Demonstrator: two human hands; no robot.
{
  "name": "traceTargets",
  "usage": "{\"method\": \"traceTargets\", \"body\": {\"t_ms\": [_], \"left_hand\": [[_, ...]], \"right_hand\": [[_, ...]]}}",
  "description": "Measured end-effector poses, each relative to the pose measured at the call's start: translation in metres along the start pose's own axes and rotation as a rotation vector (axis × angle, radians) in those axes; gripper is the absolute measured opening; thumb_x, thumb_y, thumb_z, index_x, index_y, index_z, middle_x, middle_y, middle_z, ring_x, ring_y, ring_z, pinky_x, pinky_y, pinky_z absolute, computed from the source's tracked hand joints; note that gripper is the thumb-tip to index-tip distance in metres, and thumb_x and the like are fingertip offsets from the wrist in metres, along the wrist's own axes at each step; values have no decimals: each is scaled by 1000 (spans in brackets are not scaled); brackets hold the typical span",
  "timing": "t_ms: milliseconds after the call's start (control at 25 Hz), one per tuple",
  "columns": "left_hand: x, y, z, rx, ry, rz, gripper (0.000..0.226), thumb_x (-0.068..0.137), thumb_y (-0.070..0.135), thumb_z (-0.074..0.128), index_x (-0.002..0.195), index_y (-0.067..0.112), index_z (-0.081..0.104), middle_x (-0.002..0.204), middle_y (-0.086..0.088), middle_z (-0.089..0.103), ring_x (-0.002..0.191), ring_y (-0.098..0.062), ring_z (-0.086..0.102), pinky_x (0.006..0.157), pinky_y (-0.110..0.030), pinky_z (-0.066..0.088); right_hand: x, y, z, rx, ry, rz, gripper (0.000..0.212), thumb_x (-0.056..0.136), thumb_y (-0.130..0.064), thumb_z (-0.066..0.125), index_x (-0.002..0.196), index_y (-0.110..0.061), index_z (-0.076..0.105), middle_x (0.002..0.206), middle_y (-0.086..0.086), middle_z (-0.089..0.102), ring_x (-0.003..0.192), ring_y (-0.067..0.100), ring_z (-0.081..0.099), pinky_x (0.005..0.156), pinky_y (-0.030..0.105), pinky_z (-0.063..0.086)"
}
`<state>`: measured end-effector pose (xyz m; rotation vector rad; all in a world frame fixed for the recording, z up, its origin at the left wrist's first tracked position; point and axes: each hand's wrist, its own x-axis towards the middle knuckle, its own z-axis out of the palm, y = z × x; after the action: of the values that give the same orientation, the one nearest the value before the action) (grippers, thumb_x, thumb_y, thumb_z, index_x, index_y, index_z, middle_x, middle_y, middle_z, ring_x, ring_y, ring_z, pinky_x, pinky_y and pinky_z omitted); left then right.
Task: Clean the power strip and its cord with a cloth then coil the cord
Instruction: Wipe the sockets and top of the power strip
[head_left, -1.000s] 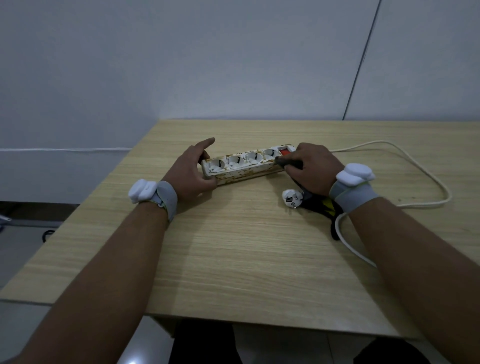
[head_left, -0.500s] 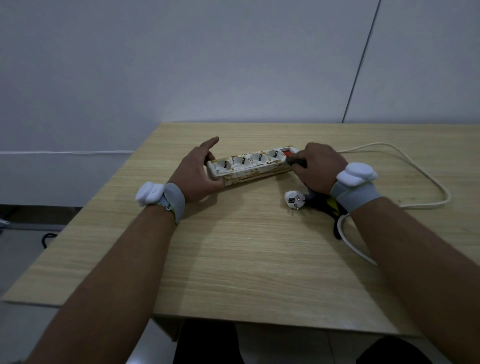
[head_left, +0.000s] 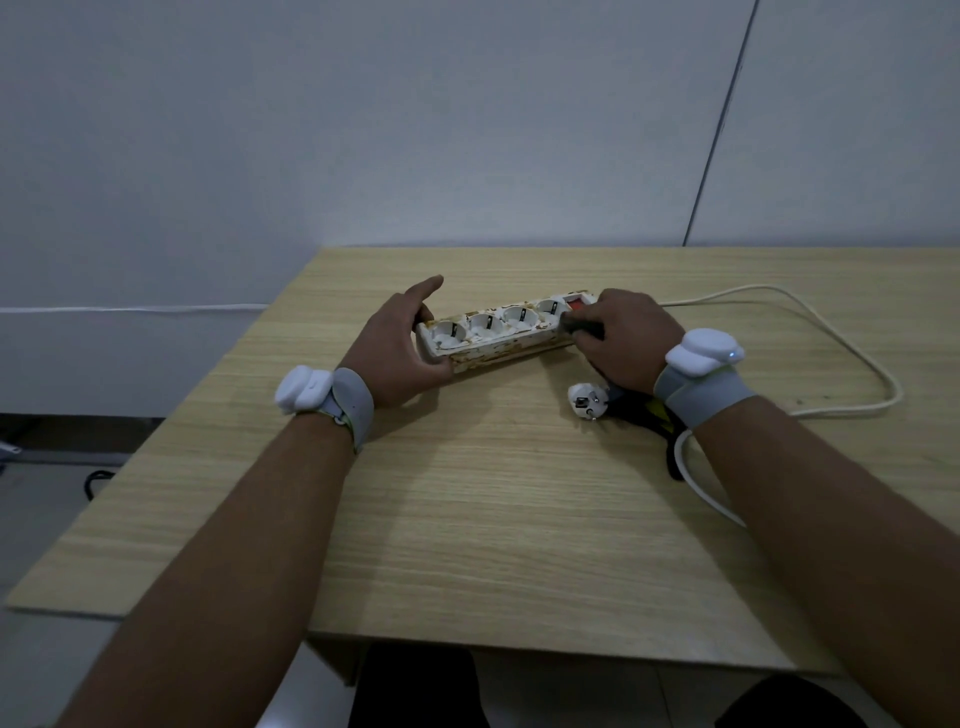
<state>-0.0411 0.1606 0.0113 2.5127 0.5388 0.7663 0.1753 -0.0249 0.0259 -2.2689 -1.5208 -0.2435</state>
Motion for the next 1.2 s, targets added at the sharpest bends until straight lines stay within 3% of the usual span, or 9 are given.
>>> {"method": "traceTargets", "body": {"t_ms": [160, 360, 640, 840, 960, 1080, 1200], "left_hand": [[0, -1, 1, -6, 3, -12, 92, 69, 18, 78, 148, 25, 31, 106, -3, 51, 95, -18, 51, 75, -25, 37], [0, 1, 1, 13, 19, 13, 92, 68, 19, 76, 148, 25, 31, 105, 0, 49, 92, -15, 49, 73, -21, 35], [-1, 4, 2, 25, 15, 22, 94, 67, 18, 78, 148, 25, 31, 105, 1, 48, 92, -11, 46, 73, -19, 34], [0, 5, 1, 26, 23, 30, 90, 69, 18, 76, 147, 25, 32, 105, 2, 47, 90, -9, 44, 71, -15, 32], [1, 6, 2, 42, 21, 43, 91, 68, 19, 76, 147, 25, 32, 104, 3, 46, 88, -6, 42, 69, -10, 30], [1, 6, 2, 52, 11, 37, 92, 68, 20, 77, 148, 25, 31, 105, 2, 46, 89, -8, 42, 71, -16, 32], [0, 7, 1, 42, 12, 30, 92, 67, 19, 77, 147, 25, 32, 105, 1, 47, 91, -10, 44, 76, -21, 33]], "right_hand": [[1, -10, 1, 47, -15, -107, 31, 90, -29, 54, 119, -30, 66, 103, 8, 61, 100, 30, 57, 82, 34, 46], [1, 8, -5, -12, 80, 92, 30, 89, -27, 53, 114, -27, 69, 101, 14, 61, 97, 36, 57, 79, 33, 43], [-1, -17, 5, 44, -30, -141, 34, 92, -30, 51, 124, -29, 63, 101, 8, 57, 98, 30, 55, 78, 32, 43], [2, 2, 1, -30, 82, 100, 34, 92, -31, 49, 123, -28, 63, 101, 12, 55, 98, 35, 54, 75, 31, 38], [1, -8, 6, -5, 23, -6, 31, 92, -28, 51, 119, -26, 65, 103, 11, 57, 99, 33, 54, 77, 31, 39], [-1, -20, 7, 48, -40, -159, 34, 92, -29, 52, 125, -27, 62, 101, 9, 58, 97, 31, 55, 82, 36, 45], [1, -12, 2, 47, 34, -101, 35, 92, -30, 53, 126, -28, 61, 98, 10, 57, 96, 32, 55, 80, 35, 45]]}}
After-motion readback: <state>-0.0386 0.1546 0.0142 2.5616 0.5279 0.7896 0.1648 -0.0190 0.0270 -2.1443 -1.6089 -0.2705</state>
